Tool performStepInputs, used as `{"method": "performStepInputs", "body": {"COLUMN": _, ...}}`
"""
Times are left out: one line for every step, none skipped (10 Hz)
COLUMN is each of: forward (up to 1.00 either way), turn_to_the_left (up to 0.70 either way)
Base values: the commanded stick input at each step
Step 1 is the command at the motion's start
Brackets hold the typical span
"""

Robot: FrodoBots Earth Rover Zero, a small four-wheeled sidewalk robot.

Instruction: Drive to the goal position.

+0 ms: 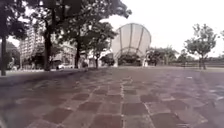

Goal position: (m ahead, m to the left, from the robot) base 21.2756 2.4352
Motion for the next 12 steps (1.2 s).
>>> {"method": "performStepInputs", "body": {"forward": 1.0, "turn_to_the_left": 0.0}}
{"method": "performStepInputs", "body": {"forward": 1.0, "turn_to_the_left": 0.0}}
{"method": "performStepInputs", "body": {"forward": 1.0, "turn_to_the_left": 0.0}}
{"method": "performStepInputs", "body": {"forward": 1.0, "turn_to_the_left": 0.0}}
{"method": "performStepInputs", "body": {"forward": 1.0, "turn_to_the_left": 0.0}}
{"method": "performStepInputs", "body": {"forward": 1.0, "turn_to_the_left": 0.0}}
{"method": "performStepInputs", "body": {"forward": 1.0, "turn_to_the_left": 0.0}}
{"method": "performStepInputs", "body": {"forward": 1.0, "turn_to_the_left": 0.0}}
{"method": "performStepInputs", "body": {"forward": 1.0, "turn_to_the_left": 0.0}}
{"method": "performStepInputs", "body": {"forward": 1.0, "turn_to_the_left": 0.0}}
{"method": "performStepInputs", "body": {"forward": 1.0, "turn_to_the_left": 0.0}}
{"method": "performStepInputs", "body": {"forward": 1.0, "turn_to_the_left": 0.0}}
